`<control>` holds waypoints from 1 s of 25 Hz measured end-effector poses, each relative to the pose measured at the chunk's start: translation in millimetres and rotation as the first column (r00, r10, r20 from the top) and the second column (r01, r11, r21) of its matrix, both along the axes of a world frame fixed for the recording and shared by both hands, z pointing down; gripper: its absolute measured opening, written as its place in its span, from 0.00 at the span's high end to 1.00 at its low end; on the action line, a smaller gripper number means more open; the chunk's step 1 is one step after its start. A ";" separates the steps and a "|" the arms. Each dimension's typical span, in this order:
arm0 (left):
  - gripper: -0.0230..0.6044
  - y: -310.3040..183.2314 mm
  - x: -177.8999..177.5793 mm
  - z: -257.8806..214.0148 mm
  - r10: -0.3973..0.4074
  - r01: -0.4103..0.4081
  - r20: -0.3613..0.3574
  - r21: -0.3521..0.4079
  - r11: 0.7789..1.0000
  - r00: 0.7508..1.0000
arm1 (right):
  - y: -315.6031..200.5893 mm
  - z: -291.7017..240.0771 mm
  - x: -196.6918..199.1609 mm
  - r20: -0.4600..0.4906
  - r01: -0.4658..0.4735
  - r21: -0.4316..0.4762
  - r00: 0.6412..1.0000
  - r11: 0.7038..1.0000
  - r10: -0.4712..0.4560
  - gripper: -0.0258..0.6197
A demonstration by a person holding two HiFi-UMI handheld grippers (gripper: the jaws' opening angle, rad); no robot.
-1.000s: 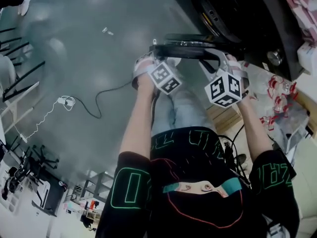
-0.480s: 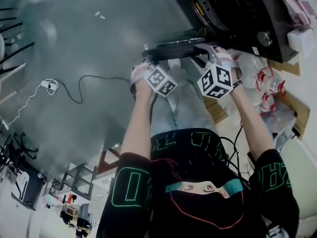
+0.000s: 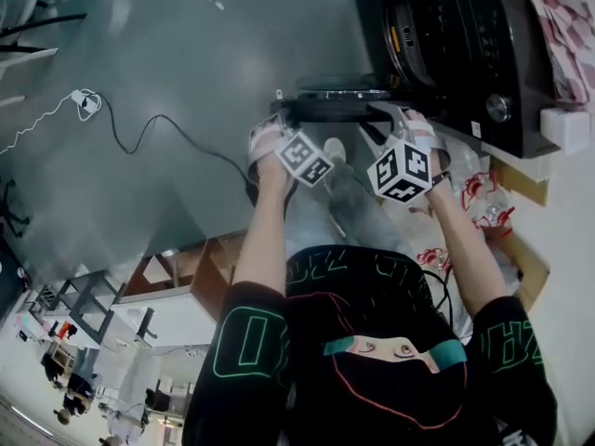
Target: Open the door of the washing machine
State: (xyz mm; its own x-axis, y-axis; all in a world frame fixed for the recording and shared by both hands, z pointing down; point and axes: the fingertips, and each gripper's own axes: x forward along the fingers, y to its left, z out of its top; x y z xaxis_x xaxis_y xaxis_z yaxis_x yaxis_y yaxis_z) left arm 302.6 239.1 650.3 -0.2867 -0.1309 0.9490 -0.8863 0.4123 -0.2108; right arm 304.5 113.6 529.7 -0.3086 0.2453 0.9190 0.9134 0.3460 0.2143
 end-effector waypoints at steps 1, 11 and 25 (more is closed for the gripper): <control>0.74 0.0 5.1 0.1 -0.019 0.019 0.001 0.001 1.000 1.000 | 0.0 -0.2 3.7 0.003 0.012 -0.003 1.000 1.000 -0.012 0.70; 0.77 28.2 46.1 -49.1 -0.415 0.405 0.070 0.127 0.906 0.907 | 3.3 -24.3 28.5 -0.061 0.048 -0.180 0.996 0.983 -0.060 0.70; 0.95 68.8 -63.0 -375.8 -0.894 0.436 0.213 0.814 0.385 0.393 | -4.5 -254.2 -88.5 -0.133 -0.284 -0.882 0.915 0.376 0.381 0.96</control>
State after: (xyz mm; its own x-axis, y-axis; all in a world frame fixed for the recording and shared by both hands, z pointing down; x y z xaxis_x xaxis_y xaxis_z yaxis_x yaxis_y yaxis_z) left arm 239.6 307.9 274.5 -0.9381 -0.0098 0.3462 0.0016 0.9995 0.0329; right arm 216.0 109.1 275.5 -0.6151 0.7511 0.2400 0.6762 0.6590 -0.3294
